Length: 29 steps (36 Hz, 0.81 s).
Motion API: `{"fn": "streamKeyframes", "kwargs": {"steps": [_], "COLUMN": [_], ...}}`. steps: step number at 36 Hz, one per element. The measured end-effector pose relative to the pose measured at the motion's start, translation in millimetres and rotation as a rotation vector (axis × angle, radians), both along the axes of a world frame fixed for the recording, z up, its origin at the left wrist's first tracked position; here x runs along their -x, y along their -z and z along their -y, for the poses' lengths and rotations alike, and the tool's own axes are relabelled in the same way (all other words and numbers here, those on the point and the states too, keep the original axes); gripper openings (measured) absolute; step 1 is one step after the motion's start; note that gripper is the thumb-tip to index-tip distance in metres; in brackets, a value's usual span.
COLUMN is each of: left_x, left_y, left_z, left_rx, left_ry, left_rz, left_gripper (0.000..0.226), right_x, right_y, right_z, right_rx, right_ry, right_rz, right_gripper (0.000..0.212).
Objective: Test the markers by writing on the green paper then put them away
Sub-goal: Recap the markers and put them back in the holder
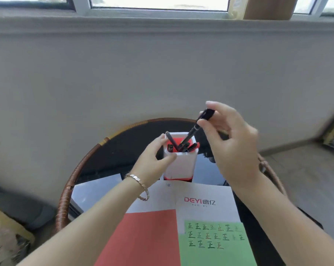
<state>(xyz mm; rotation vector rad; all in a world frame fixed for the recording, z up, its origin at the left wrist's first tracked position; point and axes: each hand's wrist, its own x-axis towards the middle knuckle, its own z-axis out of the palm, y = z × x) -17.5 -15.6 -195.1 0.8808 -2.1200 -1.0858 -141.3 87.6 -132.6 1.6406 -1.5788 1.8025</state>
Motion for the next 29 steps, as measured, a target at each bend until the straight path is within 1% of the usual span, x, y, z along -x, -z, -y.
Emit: {"fn": "streamKeyframes", "kwargs": {"steps": [3, 5, 7, 10, 12, 15, 17, 21, 24, 26, 27, 29], "left_x": [-4, -5, -5, -4, -4, -4, -4, -4, -3, -2, -1, -1], "left_y": [1, -1, -3, 0, 2, 1, 1, -4, -10, -17, -21, -33], "left_z": [0, -1, -2, 0, 1, 0, -1, -5, -7, -7, -5, 2], "left_rx": [0.046, 0.059, 0.076, 0.093, 0.087, 0.091, 0.077, 0.067, 0.058, 0.032, -0.005, -0.032], "left_ry": [0.008, 0.017, 0.006, -0.02, -0.034, -0.048, -0.053, -0.047, -0.031, 0.001, 0.026, 0.039], "left_rz": [-0.025, -0.036, -0.029, 0.009, 0.043, 0.072, 0.07, 0.069, 0.072, 0.121, 0.159, 0.239], "left_gripper": [0.044, 0.042, 0.044, 0.041, 0.046, 0.048, 0.047, 0.042, 0.032, 0.029, 0.029, 0.032], "right_x": [-1, -2, -3, -3, 0, 2, 4, 2, 2, 2, 2, 7], "right_y": [21, 32, 42, 53, 58, 59, 59, 51, 39, 27, 19, -1], "right_z": [18, 24, 26, 25, 25, 26, 28, 27, 21, 16, 14, 14], "right_rx": [-0.06, -0.057, -0.076, -0.135, -0.136, -0.148, -0.199, -0.352, -0.499, -0.611, -0.698, -0.823], "right_ry": [0.015, 0.029, 0.055, 0.096, 0.171, 0.268, 0.289, 0.28, 0.241, 0.175, 0.104, 0.018], "right_rz": [-0.183, -0.261, -0.281, -0.316, -0.352, -0.326, -0.32, -0.358, -0.399, -0.415, -0.395, -0.377], "right_gripper": [0.024, 0.022, 0.021, 0.019, 0.017, 0.014, 0.011, 0.01, 0.019, 0.019, 0.018, 0.018]}}
